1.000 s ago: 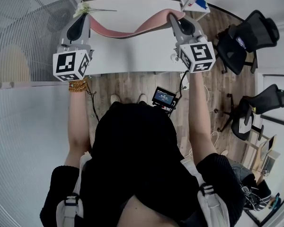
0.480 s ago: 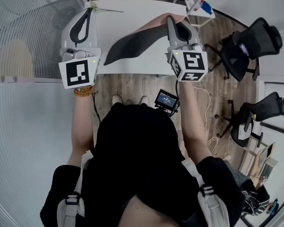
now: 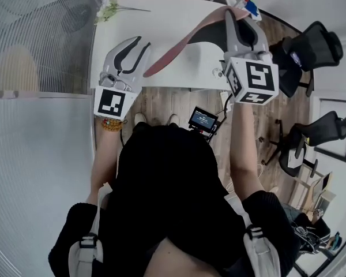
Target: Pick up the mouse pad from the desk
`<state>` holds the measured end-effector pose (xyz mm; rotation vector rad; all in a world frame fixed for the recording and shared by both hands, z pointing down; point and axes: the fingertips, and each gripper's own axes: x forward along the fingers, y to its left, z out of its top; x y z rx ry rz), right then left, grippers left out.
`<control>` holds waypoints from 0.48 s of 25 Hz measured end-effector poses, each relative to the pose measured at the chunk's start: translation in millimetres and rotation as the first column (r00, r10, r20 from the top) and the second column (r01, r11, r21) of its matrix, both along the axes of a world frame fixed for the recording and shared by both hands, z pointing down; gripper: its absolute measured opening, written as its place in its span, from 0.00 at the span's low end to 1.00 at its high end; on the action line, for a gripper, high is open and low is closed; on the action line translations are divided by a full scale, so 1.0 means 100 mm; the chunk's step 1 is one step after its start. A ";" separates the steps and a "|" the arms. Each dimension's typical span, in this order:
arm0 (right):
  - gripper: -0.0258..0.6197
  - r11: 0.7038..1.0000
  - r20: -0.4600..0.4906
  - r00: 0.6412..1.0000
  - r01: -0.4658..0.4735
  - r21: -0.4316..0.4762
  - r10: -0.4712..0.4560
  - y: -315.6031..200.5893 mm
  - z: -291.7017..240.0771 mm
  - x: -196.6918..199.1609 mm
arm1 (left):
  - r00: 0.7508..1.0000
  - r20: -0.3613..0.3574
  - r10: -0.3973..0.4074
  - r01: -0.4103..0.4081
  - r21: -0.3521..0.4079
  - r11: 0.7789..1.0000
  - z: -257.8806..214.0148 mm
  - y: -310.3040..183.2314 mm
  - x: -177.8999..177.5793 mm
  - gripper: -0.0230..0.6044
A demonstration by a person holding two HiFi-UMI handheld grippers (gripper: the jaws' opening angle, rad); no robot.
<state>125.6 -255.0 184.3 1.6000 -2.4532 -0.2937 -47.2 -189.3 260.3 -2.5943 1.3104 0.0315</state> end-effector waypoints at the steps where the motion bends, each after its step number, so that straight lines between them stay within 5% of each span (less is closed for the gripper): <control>1: 0.10 1.000 0.005 1.000 0.005 0.007 -0.005 0.03 -0.06 0.01 | 0.999 -0.009 0.038 -0.038 -0.025 0.999 0.10 0.05 0.06 0.25; 5: 0.10 0.999 -0.014 0.999 0.040 0.033 -0.039 0.08 -0.20 -0.13 | 0.992 -0.052 0.115 -0.117 -0.040 0.992 0.29 0.26 0.11 0.36; 10: 0.10 0.995 -0.042 0.996 0.086 0.047 -0.084 0.13 -0.30 -0.39 | 0.984 0.173 0.042 -0.031 -0.062 0.998 0.68 0.24 0.02 0.44; 12: 0.10 0.993 -0.056 0.993 0.104 0.054 -0.101 0.16 -0.31 -0.47 | 0.980 0.196 -0.030 0.049 -0.095 0.994 0.89 0.12 -0.08 0.44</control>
